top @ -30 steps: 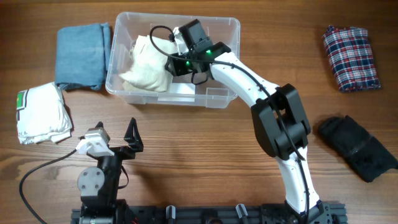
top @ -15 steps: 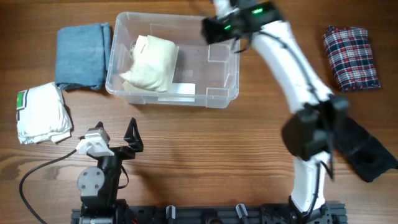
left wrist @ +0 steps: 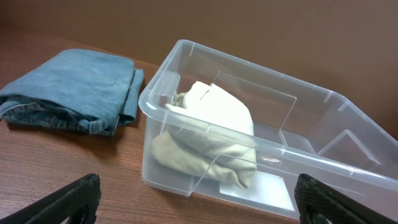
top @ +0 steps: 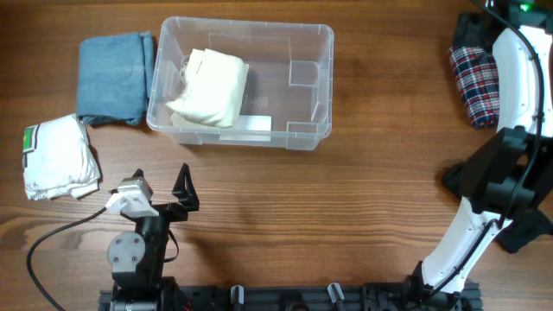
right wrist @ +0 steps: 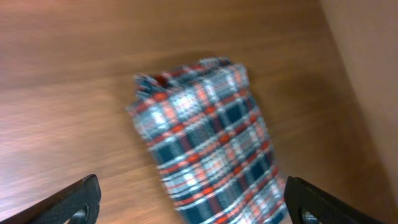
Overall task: Pack container
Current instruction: 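Release the cream cloth and move the right gripper to the plaid cloth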
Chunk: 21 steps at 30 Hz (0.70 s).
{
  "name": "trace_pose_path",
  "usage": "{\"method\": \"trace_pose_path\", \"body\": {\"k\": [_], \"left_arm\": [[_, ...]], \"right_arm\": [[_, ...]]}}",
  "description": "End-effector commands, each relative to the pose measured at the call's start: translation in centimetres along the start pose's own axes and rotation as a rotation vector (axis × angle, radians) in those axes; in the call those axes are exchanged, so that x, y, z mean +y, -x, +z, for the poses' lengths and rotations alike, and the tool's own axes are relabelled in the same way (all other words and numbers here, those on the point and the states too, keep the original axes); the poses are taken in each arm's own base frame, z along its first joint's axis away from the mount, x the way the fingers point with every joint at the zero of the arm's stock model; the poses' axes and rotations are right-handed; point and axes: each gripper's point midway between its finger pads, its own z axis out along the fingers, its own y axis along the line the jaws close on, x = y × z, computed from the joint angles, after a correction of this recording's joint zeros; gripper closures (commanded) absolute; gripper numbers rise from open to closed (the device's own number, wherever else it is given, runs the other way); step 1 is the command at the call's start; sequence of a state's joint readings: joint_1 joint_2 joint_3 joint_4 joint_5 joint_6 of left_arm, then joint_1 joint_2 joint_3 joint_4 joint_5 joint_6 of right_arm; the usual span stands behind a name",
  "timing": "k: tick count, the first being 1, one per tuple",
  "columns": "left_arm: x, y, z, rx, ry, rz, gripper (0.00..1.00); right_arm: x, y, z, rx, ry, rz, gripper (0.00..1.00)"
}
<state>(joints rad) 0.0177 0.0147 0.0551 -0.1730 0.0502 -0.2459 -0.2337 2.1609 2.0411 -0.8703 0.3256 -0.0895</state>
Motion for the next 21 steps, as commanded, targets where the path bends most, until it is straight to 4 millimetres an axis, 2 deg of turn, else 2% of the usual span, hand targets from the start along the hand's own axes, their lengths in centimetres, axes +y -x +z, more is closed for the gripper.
{"method": "trace_pose_path", "body": {"k": [1, 4, 8, 11, 14, 16, 21], "left_arm": [[0.0, -0.1, 0.0, -0.002, -0.001, 0.007, 0.00], [0.0, -0.1, 0.0, -0.002, -0.001, 0.007, 0.00], [0.0, -0.1, 0.0, -0.002, -0.001, 0.007, 0.00], [0.0, -0.1, 0.0, -0.002, -0.001, 0.007, 0.00], [0.0, -0.1, 0.0, -0.002, -0.001, 0.007, 0.00], [0.0, -0.1, 0.0, -0.002, -0.001, 0.007, 0.00], [0.0, -0.1, 0.0, -0.002, -0.001, 0.007, 0.00]], "right_arm": [[-2.5, -3.4, 3.7, 0.095, -0.090, -0.129, 0.08], [-3.2, -6.0, 6.0, 0.138, -0.102, -0.203, 0.08], [-1.8, -7.6, 8.0, 0.145, -0.056, -0.264, 0.09], [0.1, -7.8, 8.6, 0.136, 0.013, -0.278, 0.09], [1.5, -7.1, 8.4, 0.105, 0.034, -0.289, 0.09], [2.6, -7.4, 8.6, 0.110, 0.081, -0.284, 0.10], [2.7, -9.4, 10.7, 0.176, 0.044, -0.296, 0.10]]}}
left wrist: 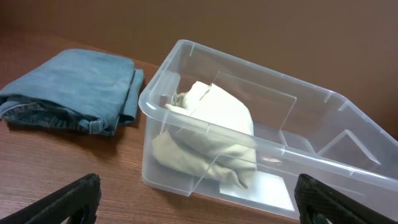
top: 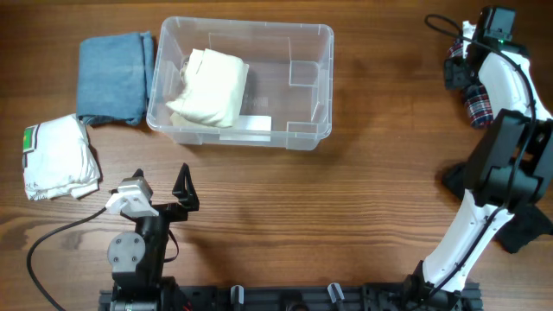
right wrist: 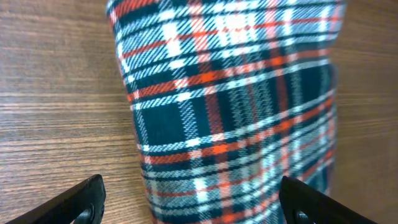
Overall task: Pack container
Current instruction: 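Release the cream cloth and move the right gripper to the plaid cloth, then grasp the red-blue plaid cloth with the right gripper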
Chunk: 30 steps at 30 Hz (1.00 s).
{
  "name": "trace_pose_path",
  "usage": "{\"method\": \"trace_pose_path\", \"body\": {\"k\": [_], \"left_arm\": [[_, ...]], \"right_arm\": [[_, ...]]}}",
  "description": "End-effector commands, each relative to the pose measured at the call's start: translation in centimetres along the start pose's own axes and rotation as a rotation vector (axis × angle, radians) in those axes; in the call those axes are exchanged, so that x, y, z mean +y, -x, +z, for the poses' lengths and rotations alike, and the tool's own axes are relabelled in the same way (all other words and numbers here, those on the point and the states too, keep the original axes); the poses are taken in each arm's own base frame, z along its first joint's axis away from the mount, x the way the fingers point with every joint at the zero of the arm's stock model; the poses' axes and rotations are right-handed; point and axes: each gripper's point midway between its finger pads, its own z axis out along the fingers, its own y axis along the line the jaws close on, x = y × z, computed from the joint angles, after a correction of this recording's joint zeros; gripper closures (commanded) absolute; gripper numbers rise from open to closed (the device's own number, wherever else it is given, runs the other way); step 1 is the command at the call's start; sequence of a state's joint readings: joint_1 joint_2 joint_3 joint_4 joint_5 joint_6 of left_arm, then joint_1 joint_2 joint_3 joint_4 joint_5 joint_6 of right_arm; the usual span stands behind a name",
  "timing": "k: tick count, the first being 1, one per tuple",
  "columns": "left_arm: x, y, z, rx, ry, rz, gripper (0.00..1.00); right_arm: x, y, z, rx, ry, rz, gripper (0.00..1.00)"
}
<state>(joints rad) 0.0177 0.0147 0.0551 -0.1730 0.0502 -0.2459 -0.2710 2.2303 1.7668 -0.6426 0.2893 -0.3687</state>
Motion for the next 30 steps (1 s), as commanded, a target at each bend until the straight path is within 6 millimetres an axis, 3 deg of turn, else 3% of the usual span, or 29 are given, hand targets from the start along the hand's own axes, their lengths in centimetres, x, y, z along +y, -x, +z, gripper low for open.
{"method": "trace_pose_path", "body": {"k": [1, 4, 9, 11, 12, 13, 14, 17, 20, 22, 23, 24, 27, 30], "left_arm": [[0.0, -0.1, 0.0, -0.002, -0.001, 0.007, 0.00], [0.0, -0.1, 0.0, -0.002, -0.001, 0.007, 0.00], [0.0, -0.1, 0.0, -0.002, -0.001, 0.007, 0.00], [0.0, -0.1, 0.0, -0.002, -0.001, 0.007, 0.00], [0.0, -0.1, 0.0, -0.002, -0.001, 0.007, 0.00], [0.0, -0.1, 0.0, -0.002, -0.001, 0.007, 0.00], [0.0, -0.1, 0.0, -0.002, -0.001, 0.007, 0.00], [0.0, -0.1, 0.0, -0.002, -0.001, 0.007, 0.00], [0.0, -0.1, 0.0, -0.002, -0.001, 0.007, 0.00], [0.0, -0.1, 0.0, -0.002, -0.001, 0.007, 0.00], [0.0, -0.1, 0.0, -0.002, -0.001, 0.007, 0.00], [0.0, -0.1, 0.0, -0.002, -0.001, 0.007, 0.00], [0.0, -0.1, 0.0, -0.002, -0.001, 0.007, 0.00], [0.0, -0.1, 0.0, -0.002, -0.001, 0.007, 0.00]], "right_arm": [[1.0, -1.9, 2.7, 0.071, -0.005, -0.010, 0.10], [0.2, -2.0, 3.3, 0.078, -0.053, 0.018, 0.15], [-1.6, -2.0, 3.3, 0.076, -0.135, 0.086, 0.33], [-2.0, -2.1, 3.3, 0.075, -0.140, 0.093, 0.51], [-2.1, -2.2, 3.4, 0.076, -0.141, 0.096, 0.65], [-2.2, -2.2, 3.4, 0.076, -0.142, 0.097, 0.87], [-2.2, -2.1, 3.4, 0.074, -0.143, 0.098, 0.96], [-2.1, -2.0, 3.3, 0.070, -0.143, 0.127, 0.96], [-1.7, -0.5, 1.5, 0.024, -0.140, 0.198, 0.96], [-0.8, 1.5, -0.6, -0.041, -0.103, 0.209, 0.96], [-0.2, 3.2, -2.7, -0.098, -0.071, 0.242, 0.96], [1.2, 5.4, -6.1, -0.182, 0.008, 0.250, 0.96], [3.4, 8.7, -13.0, -0.333, 0.125, 0.282, 0.96], [7.4, 11.1, -23.2, -0.513, 0.390, 0.289, 0.96]]}}
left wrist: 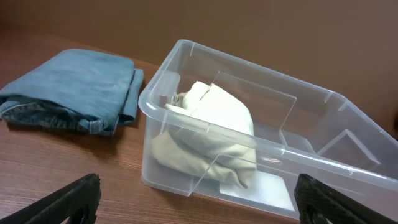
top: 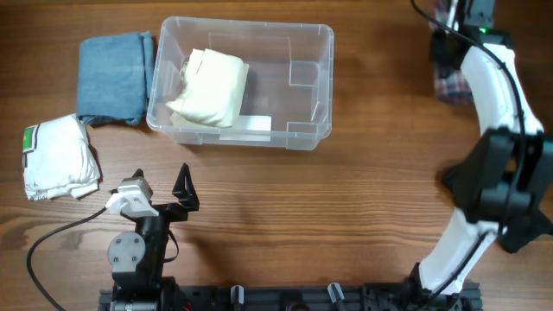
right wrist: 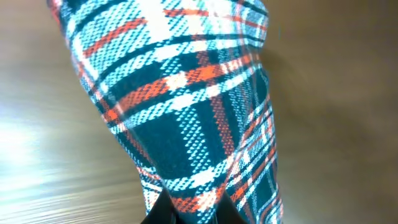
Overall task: Pack container
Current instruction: 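Grasp the red-blue plaid cloth with the right gripper, then lower the plaid cloth into the box beside the cream cloth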
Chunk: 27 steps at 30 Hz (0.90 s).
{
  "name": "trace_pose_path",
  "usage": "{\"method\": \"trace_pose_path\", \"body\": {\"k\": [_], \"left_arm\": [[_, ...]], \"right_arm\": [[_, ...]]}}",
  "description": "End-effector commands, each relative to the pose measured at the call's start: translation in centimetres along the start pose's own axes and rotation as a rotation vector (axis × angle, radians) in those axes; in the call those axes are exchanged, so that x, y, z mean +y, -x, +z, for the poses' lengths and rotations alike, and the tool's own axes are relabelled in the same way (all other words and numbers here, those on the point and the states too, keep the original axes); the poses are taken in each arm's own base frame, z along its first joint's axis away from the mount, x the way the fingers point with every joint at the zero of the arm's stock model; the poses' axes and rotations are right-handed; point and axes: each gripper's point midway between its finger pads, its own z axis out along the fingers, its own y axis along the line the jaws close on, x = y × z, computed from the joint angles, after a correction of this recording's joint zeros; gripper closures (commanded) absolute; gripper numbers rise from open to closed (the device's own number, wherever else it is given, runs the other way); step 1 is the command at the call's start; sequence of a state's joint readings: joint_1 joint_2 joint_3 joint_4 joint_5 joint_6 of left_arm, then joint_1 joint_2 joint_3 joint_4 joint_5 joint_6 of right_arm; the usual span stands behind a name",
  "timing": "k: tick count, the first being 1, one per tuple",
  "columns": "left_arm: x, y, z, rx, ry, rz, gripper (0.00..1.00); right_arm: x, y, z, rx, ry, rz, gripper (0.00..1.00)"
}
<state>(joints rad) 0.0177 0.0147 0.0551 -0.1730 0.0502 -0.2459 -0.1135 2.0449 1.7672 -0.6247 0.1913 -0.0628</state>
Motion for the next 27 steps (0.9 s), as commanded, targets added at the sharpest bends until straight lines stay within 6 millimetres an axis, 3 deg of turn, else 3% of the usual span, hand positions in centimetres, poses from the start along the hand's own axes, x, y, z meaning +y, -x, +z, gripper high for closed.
{"method": "trace_pose_path", "body": {"k": [1, 5, 6, 8, 12, 16, 19, 27], "left_arm": [[0.0, -0.1, 0.0, -0.002, -0.001, 0.007, 0.00], [0.0, -0.1, 0.0, -0.002, -0.001, 0.007, 0.00], [0.0, -0.1, 0.0, -0.002, -0.001, 0.007, 0.00], [0.0, -0.1, 0.0, -0.002, -0.001, 0.007, 0.00], [0.0, -0.1, 0.0, -0.002, -0.001, 0.007, 0.00], [0.0, -0.1, 0.0, -0.002, -0.001, 0.007, 0.00], [0.0, -0.1, 0.0, -0.002, -0.001, 0.007, 0.00], [0.0, -0.1, 0.0, -0.002, -0.001, 0.007, 0.00]], "right_arm": [[6.2, 6.9, -13.1, -0.260, 0.359, 0.104, 0.96], [13.6, 8.0, -25.8, -0.321, 0.873, 0.184, 0.96], [14.8, 7.8, -27.8, -0.300, 0.969, 0.206, 0.96], [16.9, 7.2, -29.8, -0.217, 1.098, 0.277, 0.96], [21.2, 5.6, -29.7, -0.056, 1.178, 0.388, 0.96], [26.1, 3.2, -29.5, 0.003, 1.218, 0.309, 0.96], [28.7, 1.2, -26.2, 0.000, 1.032, 0.272, 0.96], [31.5, -3.0, -19.0, -0.056, 0.555, 0.204, 0.96]]}}
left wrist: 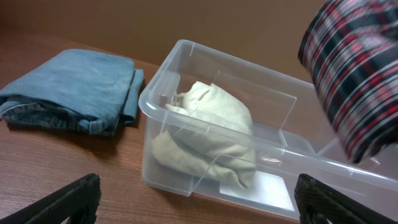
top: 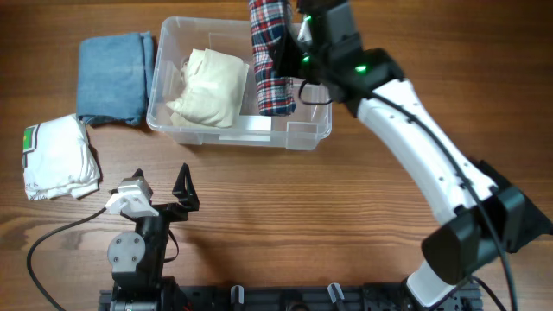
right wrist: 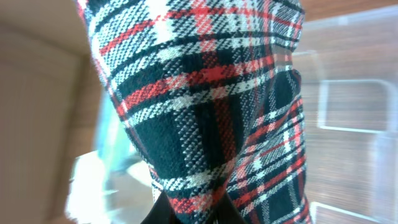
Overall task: Pack container
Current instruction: 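Lower the plaid cloth into the box beside the cream cloth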
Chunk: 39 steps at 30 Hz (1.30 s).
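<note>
A clear plastic container stands at the back of the table, with a cream cloth bunched in its left half. A folded plaid cloth hangs over the container's middle, beside the cream cloth, and my right gripper is shut on it. In the right wrist view the plaid cloth fills the frame, pinched between the jaws of the right gripper. My left gripper rests open near the front edge, facing the container and the plaid cloth.
Folded blue jeans lie left of the container. A folded white garment with a green label lies nearer the front left. The right arm reaches diagonally across the table from its base at the front right.
My right gripper has carried the plaid cloth from the table's far right corner to above the middle of the container. The left arm and the other clothes have not moved.
My right gripper was open above the plaid cloth lying at the far right. It was then lower and close over the cloth, still open. Then it was shut on the cloth at the far right edge, and now holds it over the container.
</note>
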{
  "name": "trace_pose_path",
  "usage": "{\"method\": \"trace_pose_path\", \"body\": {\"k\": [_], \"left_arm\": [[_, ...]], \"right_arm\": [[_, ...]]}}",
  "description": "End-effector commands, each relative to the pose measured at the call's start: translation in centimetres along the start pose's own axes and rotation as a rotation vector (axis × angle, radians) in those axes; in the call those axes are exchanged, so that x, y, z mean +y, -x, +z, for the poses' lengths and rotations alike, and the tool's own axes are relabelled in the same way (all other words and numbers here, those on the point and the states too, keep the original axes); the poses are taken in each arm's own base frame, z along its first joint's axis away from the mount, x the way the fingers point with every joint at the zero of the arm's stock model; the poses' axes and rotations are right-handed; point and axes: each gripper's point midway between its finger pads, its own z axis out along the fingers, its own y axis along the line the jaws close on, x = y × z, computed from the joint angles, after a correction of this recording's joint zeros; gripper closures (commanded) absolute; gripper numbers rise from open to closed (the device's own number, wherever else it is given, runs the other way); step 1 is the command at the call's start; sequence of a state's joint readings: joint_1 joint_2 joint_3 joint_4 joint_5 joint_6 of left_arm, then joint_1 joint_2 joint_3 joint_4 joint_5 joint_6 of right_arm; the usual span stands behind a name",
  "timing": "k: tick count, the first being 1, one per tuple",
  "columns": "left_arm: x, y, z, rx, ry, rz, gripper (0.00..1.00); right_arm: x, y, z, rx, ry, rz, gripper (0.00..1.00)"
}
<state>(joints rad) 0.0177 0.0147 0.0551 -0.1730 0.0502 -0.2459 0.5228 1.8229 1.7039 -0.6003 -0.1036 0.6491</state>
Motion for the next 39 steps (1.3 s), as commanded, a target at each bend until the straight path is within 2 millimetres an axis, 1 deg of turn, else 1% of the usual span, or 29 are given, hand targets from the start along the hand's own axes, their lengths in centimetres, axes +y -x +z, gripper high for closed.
{"method": "trace_pose_path", "body": {"k": [1, 2, 5, 9, 11, 15, 16, 17, 18, 19, 20, 22, 25, 26, 27, 29, 30, 32, 33, 34, 37, 39], "left_arm": [[0.0, -0.1, 0.0, -0.002, -0.001, 0.007, 0.00], [0.0, -0.1, 0.0, -0.002, -0.001, 0.007, 0.00], [0.0, -0.1, 0.0, -0.002, -0.001, 0.007, 0.00], [0.0, -0.1, 0.0, -0.002, -0.001, 0.007, 0.00], [0.0, -0.1, 0.0, -0.002, -0.001, 0.007, 0.00], [0.0, -0.1, 0.0, -0.002, -0.001, 0.007, 0.00], [0.0, -0.1, 0.0, -0.002, -0.001, 0.007, 0.00], [0.0, -0.1, 0.0, -0.002, -0.001, 0.007, 0.00], [0.0, -0.1, 0.0, -0.002, -0.001, 0.007, 0.00], [0.0, -0.1, 0.0, -0.002, -0.001, 0.007, 0.00], [0.0, -0.1, 0.0, -0.002, -0.001, 0.007, 0.00], [0.0, -0.1, 0.0, -0.002, -0.001, 0.007, 0.00], [0.0, -0.1, 0.0, -0.002, -0.001, 0.007, 0.00], [0.0, -0.1, 0.0, -0.002, -0.001, 0.007, 0.00], [0.0, -0.1, 0.0, -0.002, -0.001, 0.007, 0.00], [0.0, -0.1, 0.0, -0.002, -0.001, 0.007, 0.00], [0.0, -0.1, 0.0, -0.002, -0.001, 0.007, 0.00], [0.0, -0.1, 0.0, -0.002, -0.001, 0.007, 0.00], [0.0, -0.1, 0.0, -0.002, -0.001, 0.007, 0.00], [0.0, -0.1, 0.0, -0.002, -0.001, 0.007, 0.00], [0.0, -0.1, 0.0, -0.002, -0.001, 0.007, 0.00], [0.0, -0.1, 0.0, -0.002, -0.001, 0.007, 0.00]], "right_arm": [[-3.0, -0.2, 2.6, -0.075, -0.211, -0.050, 0.96], [-3.3, -0.6, 3.3, -0.065, -0.222, -0.052, 0.96], [-5.5, -2.1, 6.1, -0.027, -0.295, -0.057, 0.96], [-7.9, -3.9, 9.2, 0.010, -0.364, -0.069, 0.96], [-8.4, -4.2, 9.6, 0.018, -0.380, -0.070, 0.96], [-8.9, -4.2, 9.6, 0.011, -0.406, -0.073, 0.96], [-8.9, -4.2, 9.6, 0.010, -0.405, -0.073, 0.93], [-8.9, -4.2, 9.6, 0.009, -0.403, -0.073, 0.75], [-8.8, -4.2, 9.7, 0.009, -0.400, -0.073, 0.36], [-8.7, -4.2, 9.7, 0.011, -0.394, -0.074, 0.12], [-8.4, -4.3, 9.8, 0.020, -0.374, -0.078, 0.01], [-6.9, -4.4, 10.1, 0.049, -0.298, -0.107, 0.00], [-4.9, -4.0, 9.6, 0.064, -0.220, -0.103, 0.01], [-3.8, -3.5, 9.1, 0.062, -0.181, -0.101, 0.00], [-2.6, -2.8, 8.0, 0.053, -0.143, -0.107, 0.00], [-1.1, -1.6, 6.0, 0.034, -0.106, -0.185, 0.00], [-0.2, -0.7, 3.9, 0.019, -0.091, -0.292, 0.00], [0.6, 0.2, 0.2, 0.001, -0.090, -0.456, 0.00], [0.3, 1.0, -2.2, -0.021, -0.124, -0.503, 0.00], [-0.5, 1.8, -4.4, -0.044, -0.170, -0.509, 0.00], [-3.0, 3.2, -9.9, -0.076, -0.264, -0.476, 0.00], [-5.9, 3.2, -14.0, -0.059, -0.332, -0.426, 0.00]]}}
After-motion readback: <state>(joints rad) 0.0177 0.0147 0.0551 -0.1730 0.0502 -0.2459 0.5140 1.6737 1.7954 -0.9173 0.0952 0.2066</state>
